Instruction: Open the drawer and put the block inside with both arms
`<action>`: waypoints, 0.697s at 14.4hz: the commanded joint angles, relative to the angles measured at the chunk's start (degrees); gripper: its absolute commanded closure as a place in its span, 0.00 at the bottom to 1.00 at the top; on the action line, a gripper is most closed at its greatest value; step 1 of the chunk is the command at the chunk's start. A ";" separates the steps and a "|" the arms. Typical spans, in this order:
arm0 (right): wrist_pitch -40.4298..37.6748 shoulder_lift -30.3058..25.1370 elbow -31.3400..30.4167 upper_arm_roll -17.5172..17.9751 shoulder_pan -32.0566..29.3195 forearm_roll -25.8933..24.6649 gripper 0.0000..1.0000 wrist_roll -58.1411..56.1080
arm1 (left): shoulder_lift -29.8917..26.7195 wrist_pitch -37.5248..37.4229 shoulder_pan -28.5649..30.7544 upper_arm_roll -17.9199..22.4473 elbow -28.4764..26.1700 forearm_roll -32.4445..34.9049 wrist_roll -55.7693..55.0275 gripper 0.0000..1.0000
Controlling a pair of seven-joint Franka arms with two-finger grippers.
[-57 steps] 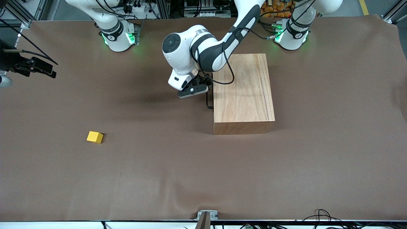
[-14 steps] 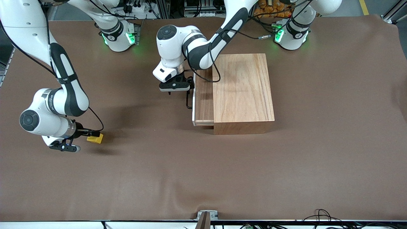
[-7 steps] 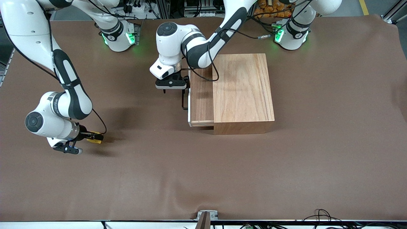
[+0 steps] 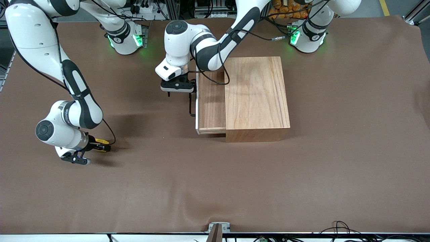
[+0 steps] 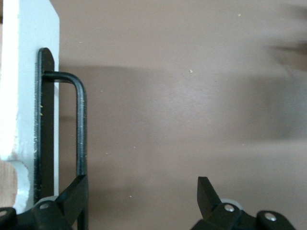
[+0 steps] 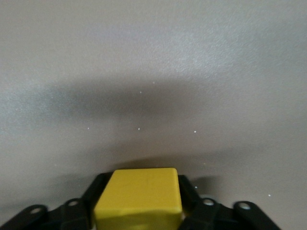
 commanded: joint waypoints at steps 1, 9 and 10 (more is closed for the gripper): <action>-2.94 -0.90 0.47 0.83 -0.48 0.77 0.74 0.37 | -0.90 -0.12 -0.21 -0.25 0.59 0.33 -0.89 0.00; -24.56 -16.35 1.17 1.27 0.48 0.68 0.80 -0.86 | -10.90 -8.36 4.79 0.10 0.24 -5.55 -0.10 0.00; -28.07 -18.99 1.78 1.27 1.79 0.68 0.80 -0.77 | -12.75 -10.99 5.32 0.19 0.15 -5.73 0.68 0.00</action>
